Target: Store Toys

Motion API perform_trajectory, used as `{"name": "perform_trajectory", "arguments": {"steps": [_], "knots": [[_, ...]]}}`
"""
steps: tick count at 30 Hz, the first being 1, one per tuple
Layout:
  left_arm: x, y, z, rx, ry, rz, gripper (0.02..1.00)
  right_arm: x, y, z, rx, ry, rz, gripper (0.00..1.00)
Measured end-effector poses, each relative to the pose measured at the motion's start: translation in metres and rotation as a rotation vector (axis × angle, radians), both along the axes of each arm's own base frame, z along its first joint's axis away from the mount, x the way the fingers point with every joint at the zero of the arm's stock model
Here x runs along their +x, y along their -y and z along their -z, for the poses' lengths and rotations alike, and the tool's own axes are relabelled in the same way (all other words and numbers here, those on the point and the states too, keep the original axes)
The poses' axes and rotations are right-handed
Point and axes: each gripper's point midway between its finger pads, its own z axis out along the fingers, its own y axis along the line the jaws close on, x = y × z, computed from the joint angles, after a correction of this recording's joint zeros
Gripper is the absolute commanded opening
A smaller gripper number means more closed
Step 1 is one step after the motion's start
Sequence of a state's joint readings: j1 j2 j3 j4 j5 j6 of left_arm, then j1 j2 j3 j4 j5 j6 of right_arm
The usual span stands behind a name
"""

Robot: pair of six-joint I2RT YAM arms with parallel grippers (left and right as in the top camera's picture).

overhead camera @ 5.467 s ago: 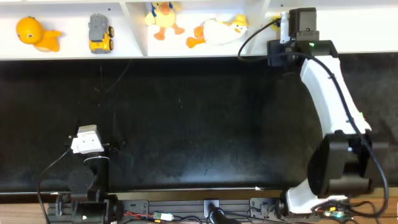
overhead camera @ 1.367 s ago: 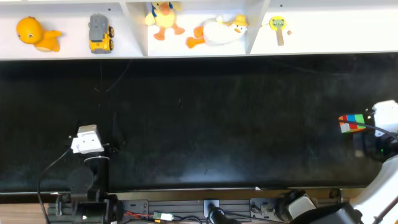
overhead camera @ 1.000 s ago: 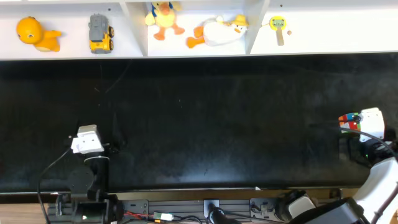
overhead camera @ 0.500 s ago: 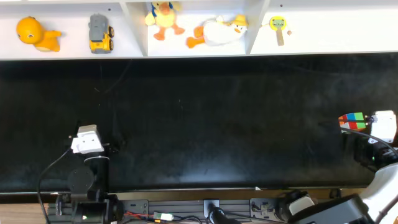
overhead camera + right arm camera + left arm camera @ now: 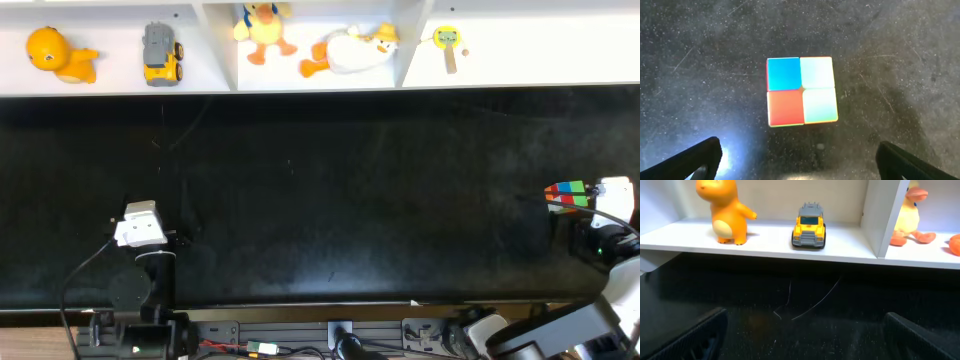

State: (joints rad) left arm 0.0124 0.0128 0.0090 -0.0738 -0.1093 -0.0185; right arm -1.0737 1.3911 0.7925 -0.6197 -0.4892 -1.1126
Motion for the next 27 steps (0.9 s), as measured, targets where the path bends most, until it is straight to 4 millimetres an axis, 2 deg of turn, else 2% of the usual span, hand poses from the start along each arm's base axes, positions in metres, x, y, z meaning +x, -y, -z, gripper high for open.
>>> {"name": "perform_trajectory", "arguments": {"steps": [11,20,24,27], "knots": [[0.0,0.0,0.0,0.0,0.0,0.0,0.998,0.006,0.004,0.013,0.011,0.0,-0.017,0.996],[0.0,0.0,0.0,0.0,0.0,0.0,0.998,0.018,-0.001,0.019,0.028,0.015,-0.054,0.998],[0.0,0.0,0.0,0.0,0.0,0.0,0.998,0.024,0.0,0.016,0.04,0.047,-0.04,0.928],[0.0,0.0,0.0,0.0,0.0,0.0,0.998,0.027,0.002,0.013,0.051,0.067,-0.016,0.912]]}}
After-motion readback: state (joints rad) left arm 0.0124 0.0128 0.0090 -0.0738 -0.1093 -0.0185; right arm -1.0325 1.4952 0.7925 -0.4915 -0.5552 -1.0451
